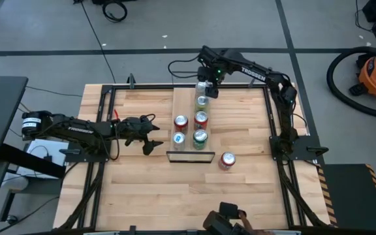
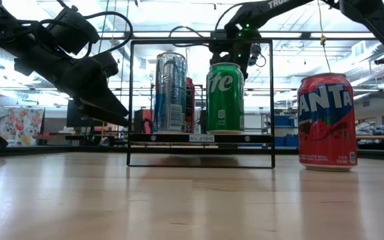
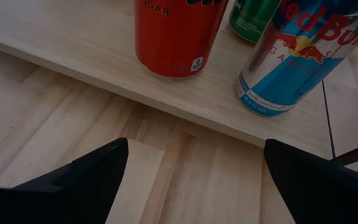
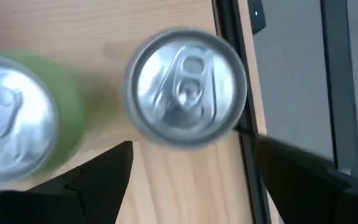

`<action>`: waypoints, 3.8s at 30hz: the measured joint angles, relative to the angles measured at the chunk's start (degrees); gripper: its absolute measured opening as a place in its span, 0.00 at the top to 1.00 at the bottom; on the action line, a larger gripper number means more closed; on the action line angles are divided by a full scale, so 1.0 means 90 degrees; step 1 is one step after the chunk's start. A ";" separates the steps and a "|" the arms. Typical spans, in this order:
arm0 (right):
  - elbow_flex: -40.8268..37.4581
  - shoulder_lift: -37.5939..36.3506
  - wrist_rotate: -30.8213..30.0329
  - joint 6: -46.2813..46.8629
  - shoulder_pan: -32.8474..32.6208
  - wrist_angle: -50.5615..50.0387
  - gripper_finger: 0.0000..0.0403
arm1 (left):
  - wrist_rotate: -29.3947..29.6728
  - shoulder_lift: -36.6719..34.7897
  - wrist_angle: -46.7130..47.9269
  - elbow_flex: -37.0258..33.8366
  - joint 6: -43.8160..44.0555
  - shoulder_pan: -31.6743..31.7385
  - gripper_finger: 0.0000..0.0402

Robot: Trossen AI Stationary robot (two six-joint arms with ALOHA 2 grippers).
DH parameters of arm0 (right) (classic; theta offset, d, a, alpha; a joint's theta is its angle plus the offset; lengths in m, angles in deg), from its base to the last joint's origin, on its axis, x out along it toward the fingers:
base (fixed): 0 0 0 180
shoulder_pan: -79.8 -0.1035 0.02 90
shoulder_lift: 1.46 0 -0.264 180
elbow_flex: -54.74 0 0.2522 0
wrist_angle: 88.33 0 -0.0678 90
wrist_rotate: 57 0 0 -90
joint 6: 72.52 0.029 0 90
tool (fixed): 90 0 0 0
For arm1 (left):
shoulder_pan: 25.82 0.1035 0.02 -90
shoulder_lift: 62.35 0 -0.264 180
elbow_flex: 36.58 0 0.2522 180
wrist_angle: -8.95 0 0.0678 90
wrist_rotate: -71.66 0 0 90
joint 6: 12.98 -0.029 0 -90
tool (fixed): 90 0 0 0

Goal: Place canned beverage on shelf
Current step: Put the red soda can on the shelf

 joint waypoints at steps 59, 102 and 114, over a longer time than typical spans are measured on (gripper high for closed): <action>-0.6156 -0.3498 -0.1606 0.5645 -0.6728 0.1449 0.13 | 0.1198 0.0207 -0.0638 0.0002 0.2596 -0.4107 0.03; -0.5785 -0.3519 -0.1676 0.5970 -0.7003 0.2926 0.09 | 0.1362 0.0233 -0.0624 0.0002 0.2759 -0.4102 0.03; -0.5843 -0.3517 -0.1867 0.5880 -0.7023 0.3335 0.04 | 0.1362 0.0233 -0.0617 0.0002 0.2764 -0.4102 0.03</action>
